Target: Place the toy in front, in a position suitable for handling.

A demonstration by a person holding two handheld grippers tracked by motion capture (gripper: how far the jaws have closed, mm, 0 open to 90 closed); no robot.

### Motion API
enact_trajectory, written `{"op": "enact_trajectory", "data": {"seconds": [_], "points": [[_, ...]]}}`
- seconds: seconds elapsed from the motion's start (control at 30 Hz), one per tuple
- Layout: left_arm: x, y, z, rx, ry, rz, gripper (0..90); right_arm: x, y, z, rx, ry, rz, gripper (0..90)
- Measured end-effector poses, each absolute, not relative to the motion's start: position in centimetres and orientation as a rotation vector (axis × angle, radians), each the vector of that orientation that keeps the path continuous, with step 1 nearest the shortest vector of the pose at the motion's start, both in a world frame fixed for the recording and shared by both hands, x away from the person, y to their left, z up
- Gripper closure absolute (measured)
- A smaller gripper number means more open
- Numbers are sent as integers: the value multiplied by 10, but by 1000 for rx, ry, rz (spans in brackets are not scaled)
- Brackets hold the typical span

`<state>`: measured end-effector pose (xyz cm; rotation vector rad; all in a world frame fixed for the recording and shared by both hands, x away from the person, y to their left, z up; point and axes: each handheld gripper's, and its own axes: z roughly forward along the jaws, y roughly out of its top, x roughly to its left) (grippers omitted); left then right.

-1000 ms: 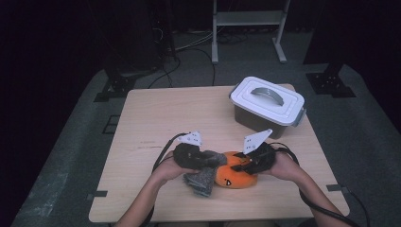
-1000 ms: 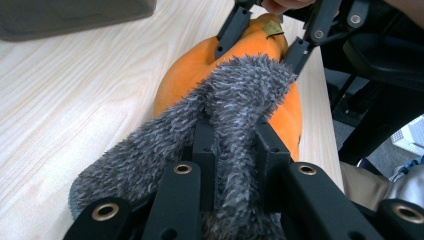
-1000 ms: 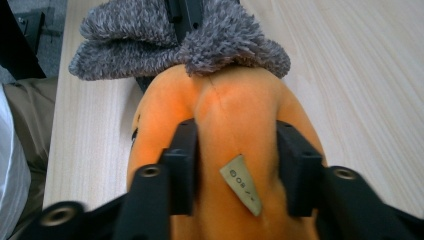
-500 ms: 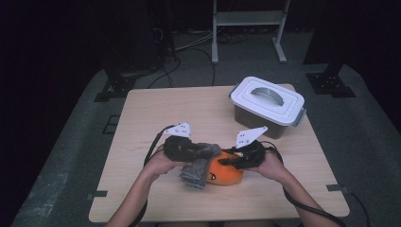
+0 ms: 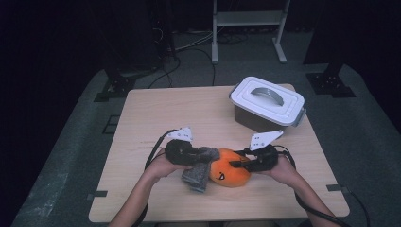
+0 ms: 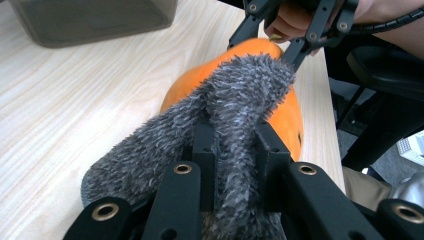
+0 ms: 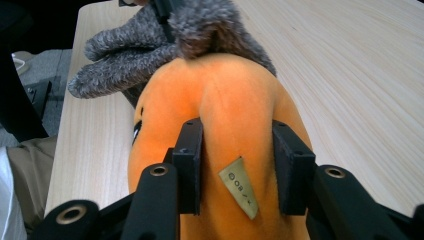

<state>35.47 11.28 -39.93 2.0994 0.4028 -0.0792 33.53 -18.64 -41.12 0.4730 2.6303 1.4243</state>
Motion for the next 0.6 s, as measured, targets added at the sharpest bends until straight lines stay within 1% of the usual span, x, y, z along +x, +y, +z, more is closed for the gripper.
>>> {"op": "enact_trajectory", "data": {"seconds": [0.27, 0.33, 0.43, 0.47, 0.6], "points": [[353, 105, -401, 2102, 381, -106, 755, 333, -207, -416, 552, 2605, 1455, 577], [353, 101, -401, 2108, 372, -107, 756, 333, -207, -415, 555, 2620, 1450, 524], [354, 97, -400, 2110, 366, -107, 756, 332, -205, -405, 514, 2650, 1376, 390], [354, 96, -400, 2113, 366, -105, 755, 332, -204, -402, 505, 2656, 1359, 361], [354, 93, -399, 2120, 356, -102, 756, 336, -195, -392, 442, 2694, 1276, 285]]}}
